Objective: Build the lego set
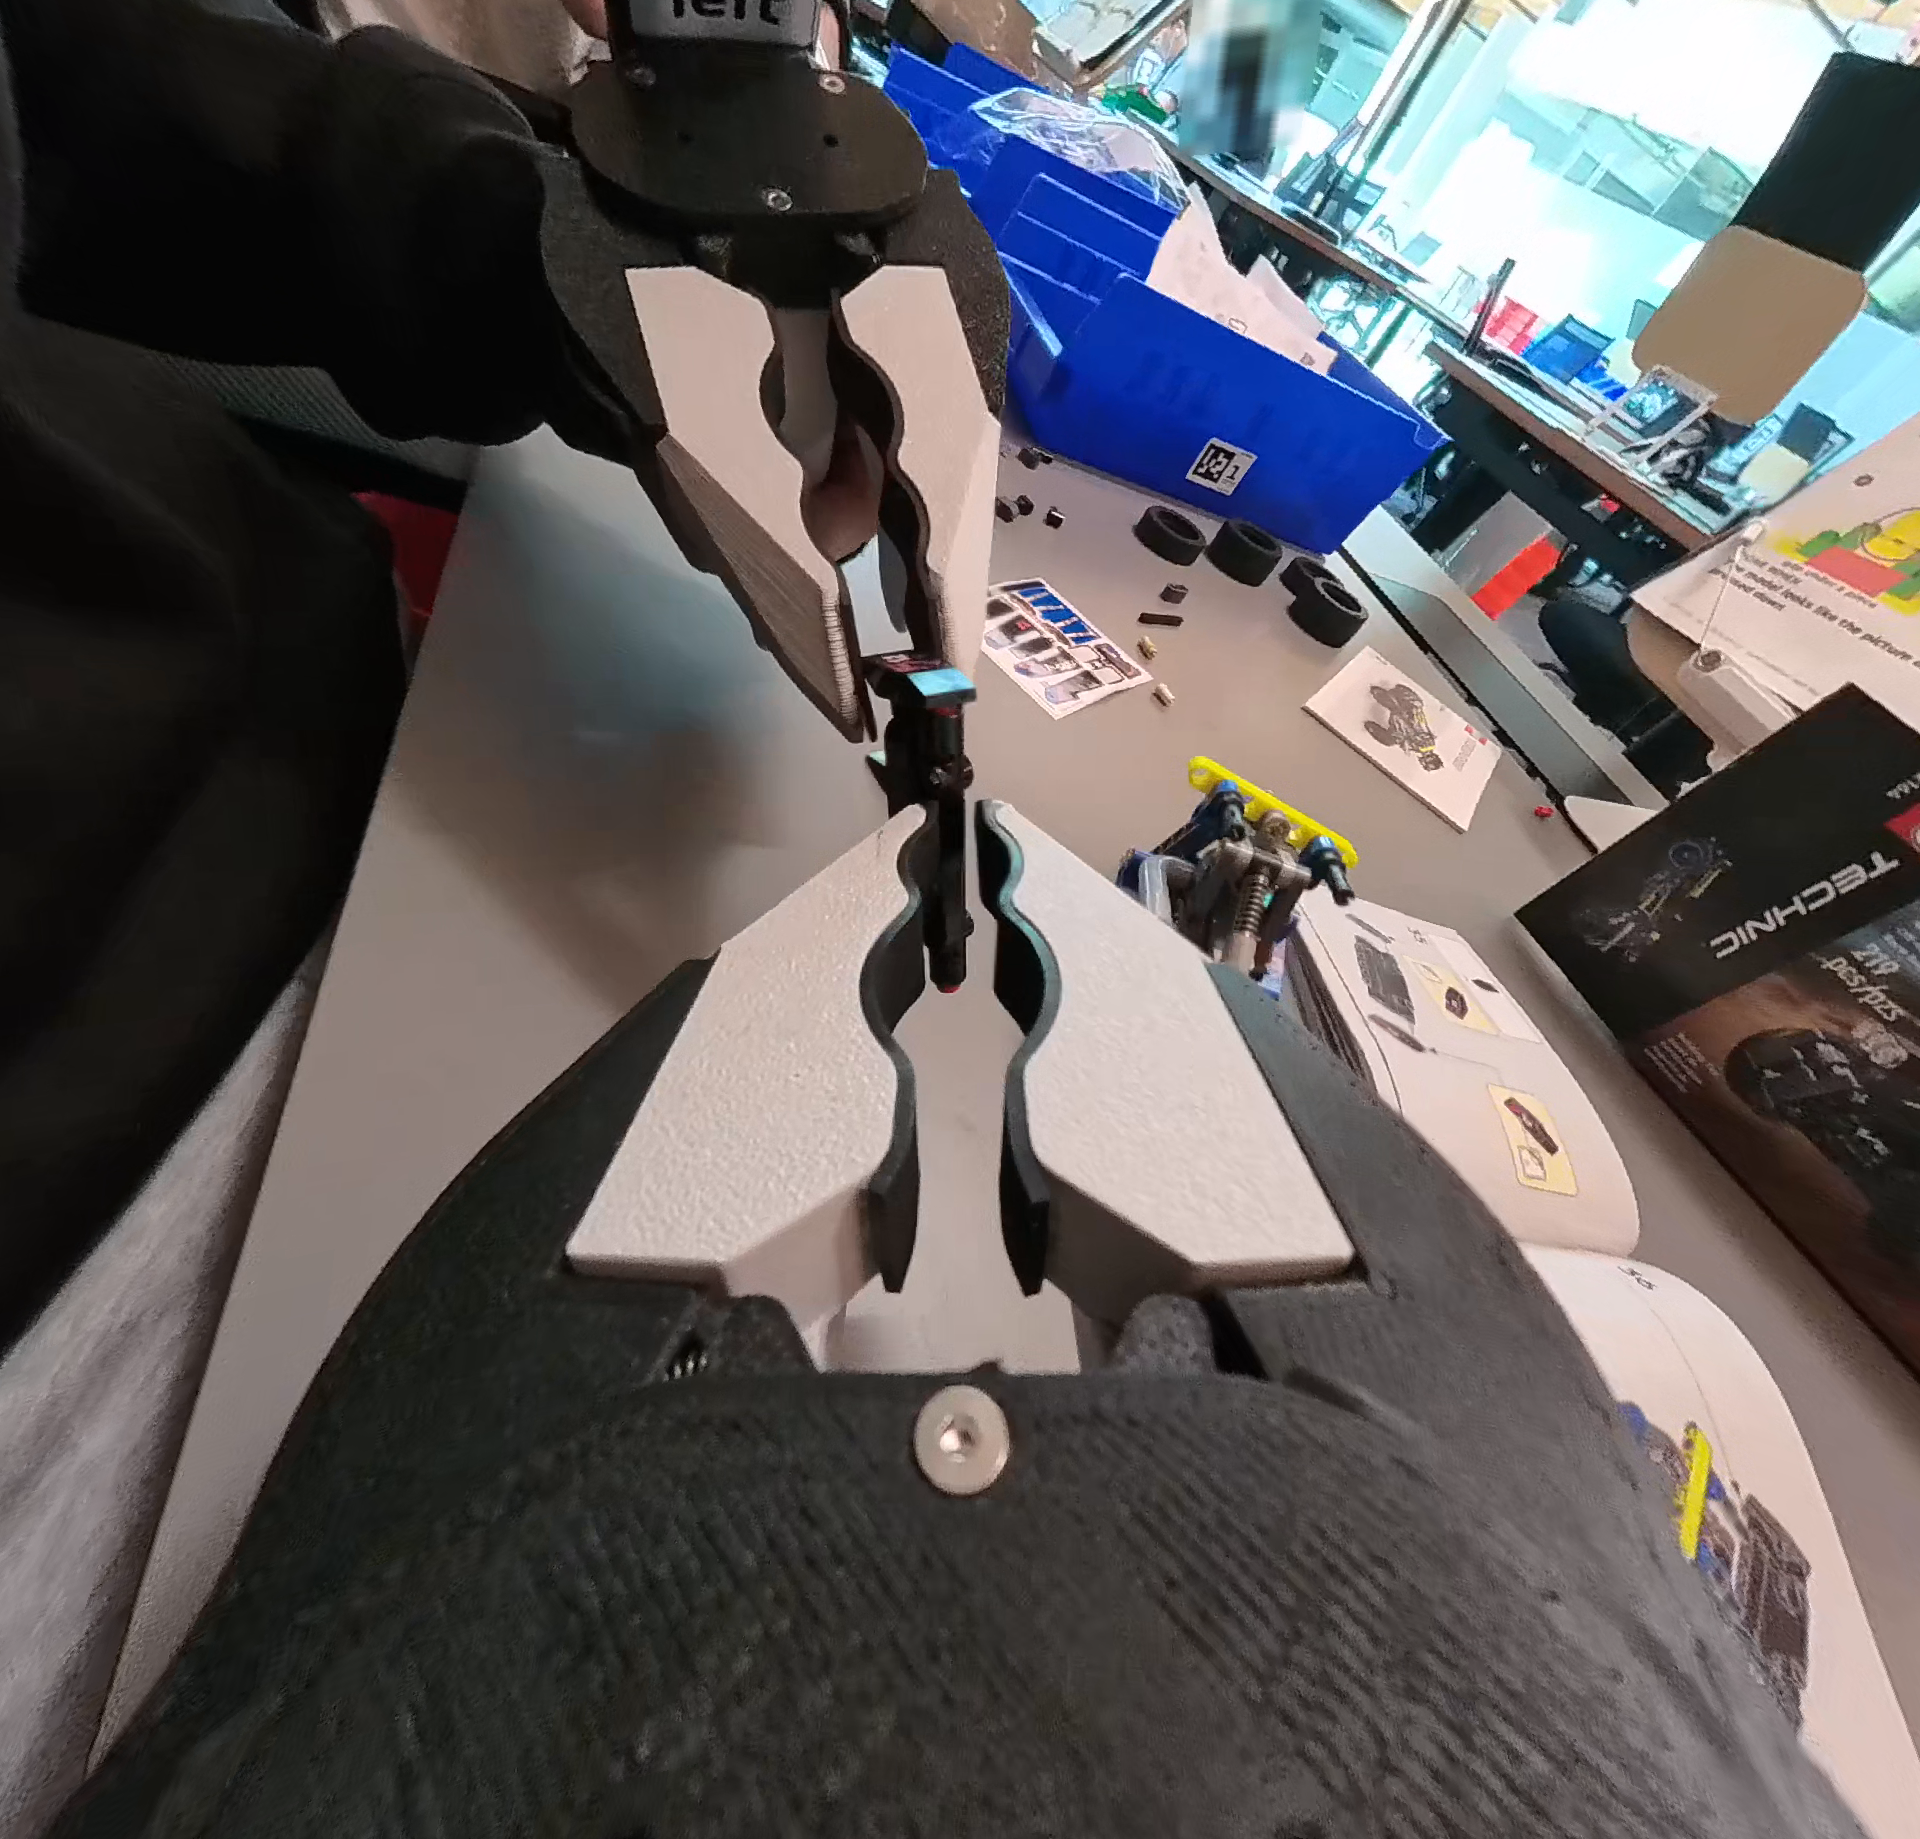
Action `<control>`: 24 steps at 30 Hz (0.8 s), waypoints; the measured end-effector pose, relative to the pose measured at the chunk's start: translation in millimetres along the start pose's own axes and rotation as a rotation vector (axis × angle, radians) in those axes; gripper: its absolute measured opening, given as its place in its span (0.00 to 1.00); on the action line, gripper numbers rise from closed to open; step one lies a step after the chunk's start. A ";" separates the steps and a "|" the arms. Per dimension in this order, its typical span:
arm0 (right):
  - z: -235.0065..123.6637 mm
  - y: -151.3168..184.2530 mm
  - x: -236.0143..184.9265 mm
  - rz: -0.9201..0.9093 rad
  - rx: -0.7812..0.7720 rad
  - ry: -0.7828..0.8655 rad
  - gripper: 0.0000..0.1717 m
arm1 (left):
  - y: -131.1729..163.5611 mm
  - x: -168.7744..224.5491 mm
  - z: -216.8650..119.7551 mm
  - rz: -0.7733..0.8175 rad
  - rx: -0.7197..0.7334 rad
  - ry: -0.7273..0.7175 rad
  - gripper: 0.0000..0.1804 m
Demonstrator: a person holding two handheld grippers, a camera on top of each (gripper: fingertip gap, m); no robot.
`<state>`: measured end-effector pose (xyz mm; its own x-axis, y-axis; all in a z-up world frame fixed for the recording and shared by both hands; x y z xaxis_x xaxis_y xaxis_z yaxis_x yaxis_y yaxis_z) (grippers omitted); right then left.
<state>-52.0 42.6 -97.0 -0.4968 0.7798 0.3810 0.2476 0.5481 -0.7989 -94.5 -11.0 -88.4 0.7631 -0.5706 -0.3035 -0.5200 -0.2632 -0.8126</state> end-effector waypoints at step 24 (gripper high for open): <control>-4.2 3.1 41.5 0.633 0.125 -0.075 0.48 | -16.2 -24.7 16.6 0.642 -0.117 -0.623 0.05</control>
<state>-68.4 78.0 -81.7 -0.3440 0.9148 -0.2115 0.4155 -0.0537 -0.9080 -98.5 20.3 -76.0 0.3648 -0.1194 -0.9234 -0.9273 -0.1360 -0.3487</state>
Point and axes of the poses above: each gripper's, where its closed fingertips meet, z out along the fingers, y out of its underside, x = y × z across the jaws, the point moved 4 cm from there along -z, back along the fingers, and after that the axes turned 15 degrees about -x, right-handed, at the moved point
